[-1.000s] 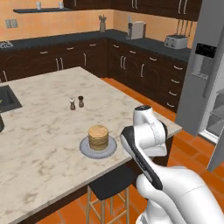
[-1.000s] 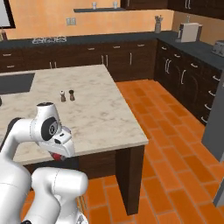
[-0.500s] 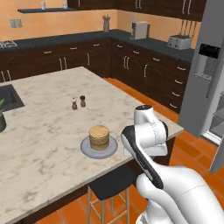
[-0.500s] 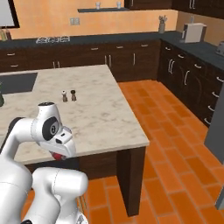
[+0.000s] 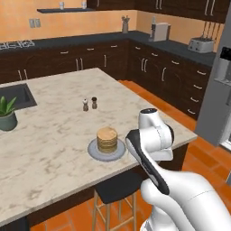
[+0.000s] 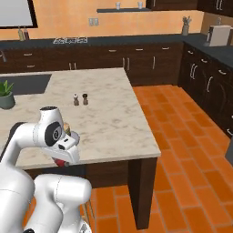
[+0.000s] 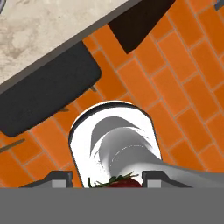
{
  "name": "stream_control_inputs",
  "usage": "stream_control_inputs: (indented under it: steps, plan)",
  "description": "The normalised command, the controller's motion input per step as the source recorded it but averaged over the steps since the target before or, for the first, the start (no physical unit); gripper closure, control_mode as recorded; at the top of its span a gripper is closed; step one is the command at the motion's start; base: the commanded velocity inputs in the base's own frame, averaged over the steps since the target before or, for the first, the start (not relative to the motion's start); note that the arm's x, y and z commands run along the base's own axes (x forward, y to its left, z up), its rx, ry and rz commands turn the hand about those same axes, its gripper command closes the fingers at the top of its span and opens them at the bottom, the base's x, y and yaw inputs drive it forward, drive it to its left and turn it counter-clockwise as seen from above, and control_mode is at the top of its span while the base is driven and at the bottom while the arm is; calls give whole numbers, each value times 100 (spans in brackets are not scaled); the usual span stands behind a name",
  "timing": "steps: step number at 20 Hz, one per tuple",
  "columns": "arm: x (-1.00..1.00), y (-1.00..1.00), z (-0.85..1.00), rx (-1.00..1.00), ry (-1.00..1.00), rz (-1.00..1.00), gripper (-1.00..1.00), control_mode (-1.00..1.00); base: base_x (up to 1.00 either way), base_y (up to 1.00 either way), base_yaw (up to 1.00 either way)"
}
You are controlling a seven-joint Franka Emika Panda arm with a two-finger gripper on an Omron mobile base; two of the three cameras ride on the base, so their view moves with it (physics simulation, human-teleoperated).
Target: Take the strawberry from the fridge and place it on top of the pancake, located on the dining counter.
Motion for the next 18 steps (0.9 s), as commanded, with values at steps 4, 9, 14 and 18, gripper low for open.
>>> stream_control_inputs:
  steps: [4, 9, 14, 18]
  plan:
    - [0, 0, 0, 0, 0, 0, 100, 100, -31, 57, 29]
    - [0, 2, 0, 0, 0, 2, 100, -100, -25, 44, 19]
    - [15, 0, 10, 0, -7, 10, 100, -100, 0, 0, 0]
    - [50, -20, 79, 9, 0, 0, 100, -100, 0, 0, 0]
